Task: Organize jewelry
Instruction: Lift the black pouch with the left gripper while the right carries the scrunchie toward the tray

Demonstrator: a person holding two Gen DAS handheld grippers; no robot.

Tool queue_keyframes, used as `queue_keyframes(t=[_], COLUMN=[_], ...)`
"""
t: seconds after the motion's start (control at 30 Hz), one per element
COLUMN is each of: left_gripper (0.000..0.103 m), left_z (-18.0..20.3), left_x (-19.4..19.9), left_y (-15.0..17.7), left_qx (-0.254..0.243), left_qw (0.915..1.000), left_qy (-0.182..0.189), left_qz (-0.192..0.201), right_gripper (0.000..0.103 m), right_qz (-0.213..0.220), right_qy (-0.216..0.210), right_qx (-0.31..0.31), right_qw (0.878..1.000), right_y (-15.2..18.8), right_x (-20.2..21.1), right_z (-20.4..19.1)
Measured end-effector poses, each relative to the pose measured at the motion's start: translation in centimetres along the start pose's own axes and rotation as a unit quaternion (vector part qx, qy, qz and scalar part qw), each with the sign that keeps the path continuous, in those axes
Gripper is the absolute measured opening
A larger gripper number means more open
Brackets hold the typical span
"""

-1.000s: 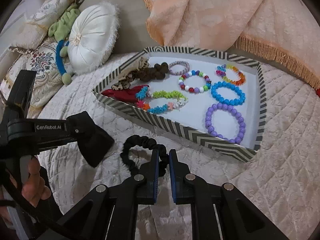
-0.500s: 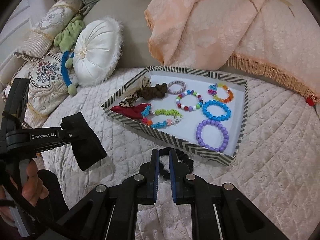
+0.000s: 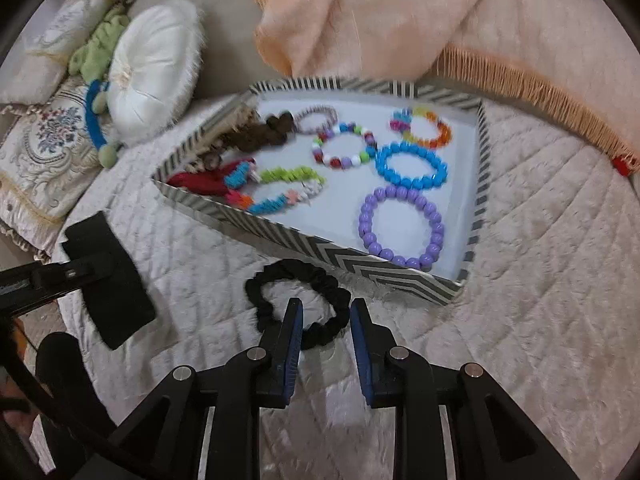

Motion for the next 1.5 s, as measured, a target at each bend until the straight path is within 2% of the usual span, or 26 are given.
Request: queue_keyframes(t=[0.07, 0.13, 0.17, 0.2, 0.27, 0.53, 0.9, 1.27, 1.5], left_gripper=[0.013, 0.013, 0.013, 0.013, 0.013, 0.013, 0.013, 0.013, 0.013], left_z=[0.1, 0.1, 0.1, 0.1, 0.0, 0.9, 4.2, 8.1, 9.7], left_x=[-0.1, -0.2, -0.1, -0.1, 0.1, 0.8, 2.2, 2.1, 1.2], left_y=[0.0, 0.1, 0.2, 0.2, 0.1, -0.4, -1.9, -4.4, -6.6], left_qx=[-0.001, -0.002, -0.004, -0.006, -0.008, -0.014, -0.066, -0.126, -0.145], left_qw=[1.0000, 1.0000, 1.0000, 1.0000, 1.0000, 0.9999, 0.9974, 0.9908, 0.9880], left_qy=[-0.001, -0.001, -0.001, -0.002, -0.005, 0.003, -0.003, -0.017, -0.020], left_qz=[-0.002, -0.004, -0.005, -0.004, -0.002, 0.005, 0.028, 0.046, 0.051], right_gripper=[0.022, 0.022, 0.013, 0.009, 0.007, 0.006, 0.006, 0.006, 0.006], right_qz=[-0.011, 0.001, 0.005, 0.006, 0.014, 0.061, 0.114, 0.126, 0.123], right_qy=[0.004, 0.004, 0.006, 0.001, -0.015, -0.037, -0.031, -0.027, -0.029], right_qx=[0.008, 0.010, 0.015, 0.017, 0.017, 0.002, 0.006, -0.003, -0.008], right_qw=[1.000, 1.000, 1.000, 1.000, 1.000, 0.997, 0.993, 0.992, 0.992], right_y=[-0.1, -0.1, -0.1, -0.1, -0.1, -1.0, -3.4, -5.1, -6.0], right_x=[-1.5, -1.9, -1.7, -1.5, -0.4, 5.1, 10.9, 11.3, 10.4], right_z=[-0.2, -0.3, -0.3, -0.3, -0.3, 0.5, 1.3, 2.4, 3.0])
Point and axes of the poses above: each gripper's, at about its wrist camera, not at the fingertips, and x roughly against the way its jaws point, z to its right, y to its underside, the point moved 4 cm from there along -x, roughly the way its jaws point, and after that the axes turned 7 degrees about y, right-handed, at the moved point
